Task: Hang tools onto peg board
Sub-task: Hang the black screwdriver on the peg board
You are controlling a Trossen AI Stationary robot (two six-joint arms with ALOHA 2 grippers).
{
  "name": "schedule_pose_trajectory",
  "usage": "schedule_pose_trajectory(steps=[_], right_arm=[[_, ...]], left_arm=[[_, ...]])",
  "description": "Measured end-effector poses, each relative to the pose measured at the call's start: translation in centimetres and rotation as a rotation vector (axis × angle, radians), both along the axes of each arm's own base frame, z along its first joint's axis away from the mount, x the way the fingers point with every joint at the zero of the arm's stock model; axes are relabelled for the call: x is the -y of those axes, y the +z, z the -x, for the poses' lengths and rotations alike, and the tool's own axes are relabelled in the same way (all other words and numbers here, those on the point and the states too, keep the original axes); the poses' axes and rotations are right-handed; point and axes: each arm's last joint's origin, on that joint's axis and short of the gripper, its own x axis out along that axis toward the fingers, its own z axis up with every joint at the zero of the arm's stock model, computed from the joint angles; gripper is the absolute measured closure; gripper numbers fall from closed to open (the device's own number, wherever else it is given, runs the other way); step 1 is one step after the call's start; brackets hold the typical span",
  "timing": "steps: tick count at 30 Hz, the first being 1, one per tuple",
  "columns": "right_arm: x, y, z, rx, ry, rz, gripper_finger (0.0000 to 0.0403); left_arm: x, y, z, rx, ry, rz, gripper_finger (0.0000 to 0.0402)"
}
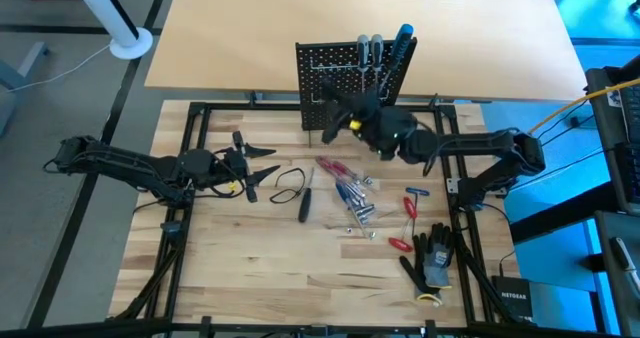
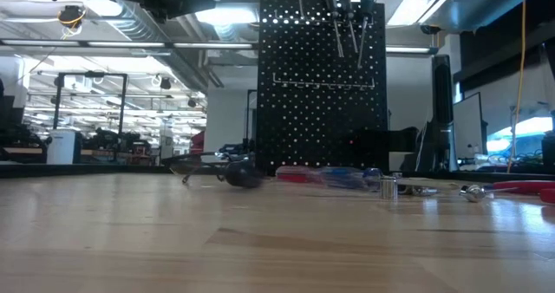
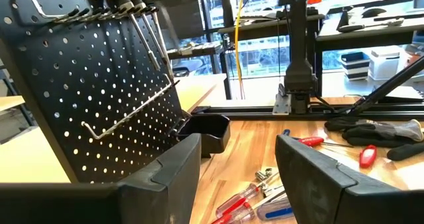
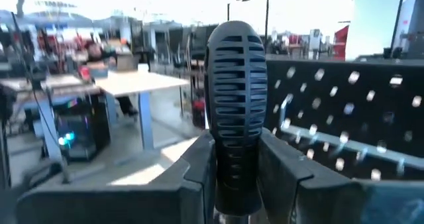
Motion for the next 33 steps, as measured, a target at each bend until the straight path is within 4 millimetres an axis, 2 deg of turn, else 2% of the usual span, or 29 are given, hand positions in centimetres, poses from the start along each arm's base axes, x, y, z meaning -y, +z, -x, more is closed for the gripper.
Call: schedule_pose_trajectory(steps=[5,16,25,28,33], right_arm=[[2.1,0.5,0.0,0.093,0.023,0.034,0.0316],[4.2,-0.3,-0.8,0.154,0.032,0.078,0.0316],[6.0,0.1,-0.3,0.189,0.047,0.128,0.0316],[6.0,0.2,-0.8,0.197,0.079,0.144,0.0316],[6.5,0.3,-2.7,0.143,0.086,0.163,0.0316]], left_arm=[[0.0,0.0,0.0,0.001,0.000,0.000,0.0217],[-0.6,-0.1,-0.1,0.000,0.033,0.016,0.0217],[-0.7,-0.7,-0.8,-0.031,0.039,0.007,0.0217],[-0.7,-0.9,-1.0,-0.036,0.039,-0.005,0.0217],[-0.7,-0.9,-1.1,-0.033,0.039,-0.013,0.0217]])
